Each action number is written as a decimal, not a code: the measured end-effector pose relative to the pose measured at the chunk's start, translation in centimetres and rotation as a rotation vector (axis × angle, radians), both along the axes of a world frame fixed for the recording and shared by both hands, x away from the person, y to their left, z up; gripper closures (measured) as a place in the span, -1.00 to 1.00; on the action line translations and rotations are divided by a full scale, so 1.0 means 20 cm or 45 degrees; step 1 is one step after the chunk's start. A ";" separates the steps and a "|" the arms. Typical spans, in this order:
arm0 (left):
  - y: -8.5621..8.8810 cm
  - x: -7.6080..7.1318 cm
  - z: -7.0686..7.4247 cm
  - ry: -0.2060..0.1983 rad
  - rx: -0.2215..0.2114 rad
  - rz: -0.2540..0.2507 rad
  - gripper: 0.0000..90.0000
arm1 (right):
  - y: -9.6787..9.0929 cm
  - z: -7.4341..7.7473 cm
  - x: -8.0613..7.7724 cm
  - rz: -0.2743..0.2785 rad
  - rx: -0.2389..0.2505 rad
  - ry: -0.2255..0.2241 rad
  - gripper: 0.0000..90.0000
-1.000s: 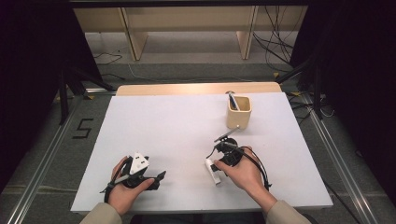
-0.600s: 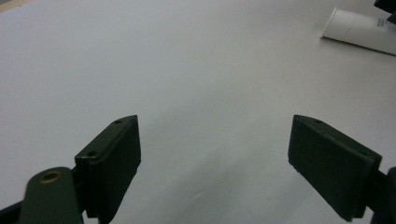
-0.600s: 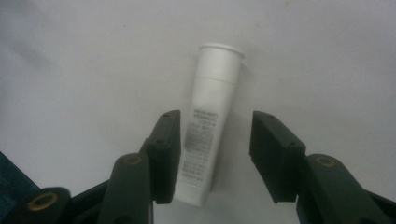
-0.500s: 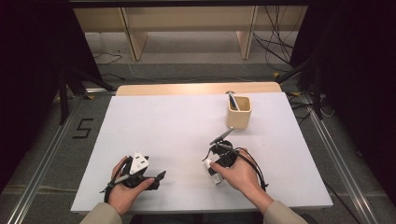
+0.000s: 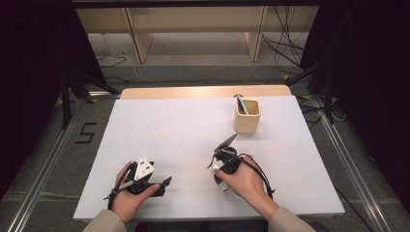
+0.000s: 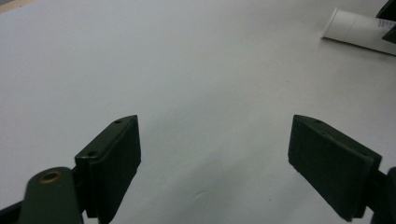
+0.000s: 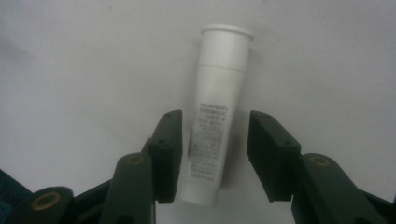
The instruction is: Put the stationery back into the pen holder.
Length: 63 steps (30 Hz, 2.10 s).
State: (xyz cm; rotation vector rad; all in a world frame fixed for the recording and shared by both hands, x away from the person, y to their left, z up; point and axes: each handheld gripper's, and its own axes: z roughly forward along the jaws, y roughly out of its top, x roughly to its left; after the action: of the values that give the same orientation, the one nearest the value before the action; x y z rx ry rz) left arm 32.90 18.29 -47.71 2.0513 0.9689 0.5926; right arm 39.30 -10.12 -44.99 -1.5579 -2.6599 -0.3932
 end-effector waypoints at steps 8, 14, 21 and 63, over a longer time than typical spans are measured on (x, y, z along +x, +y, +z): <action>0.00 0.00 0.00 -0.001 -0.001 0.000 -0.63 | 0.03 -0.02 0.01 -0.021 -0.042 0.039 0.29; 0.00 0.00 0.00 0.001 0.002 -0.001 -0.62 | 0.04 -0.01 0.02 -0.039 -0.056 0.045 0.32; 0.00 0.00 0.00 -0.003 -0.001 -0.001 -0.62 | 0.05 -0.02 0.02 -0.032 -0.080 0.051 0.36; 0.00 0.00 0.00 -0.003 -0.002 -0.001 -0.62 | 0.09 -0.03 0.03 -0.046 -0.131 0.058 0.51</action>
State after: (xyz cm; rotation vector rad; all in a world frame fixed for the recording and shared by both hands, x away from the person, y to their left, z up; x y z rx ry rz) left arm 32.94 18.34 -47.68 2.0492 0.9665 0.5939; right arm 39.89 -8.34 -45.53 -1.6240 -2.6605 -0.2223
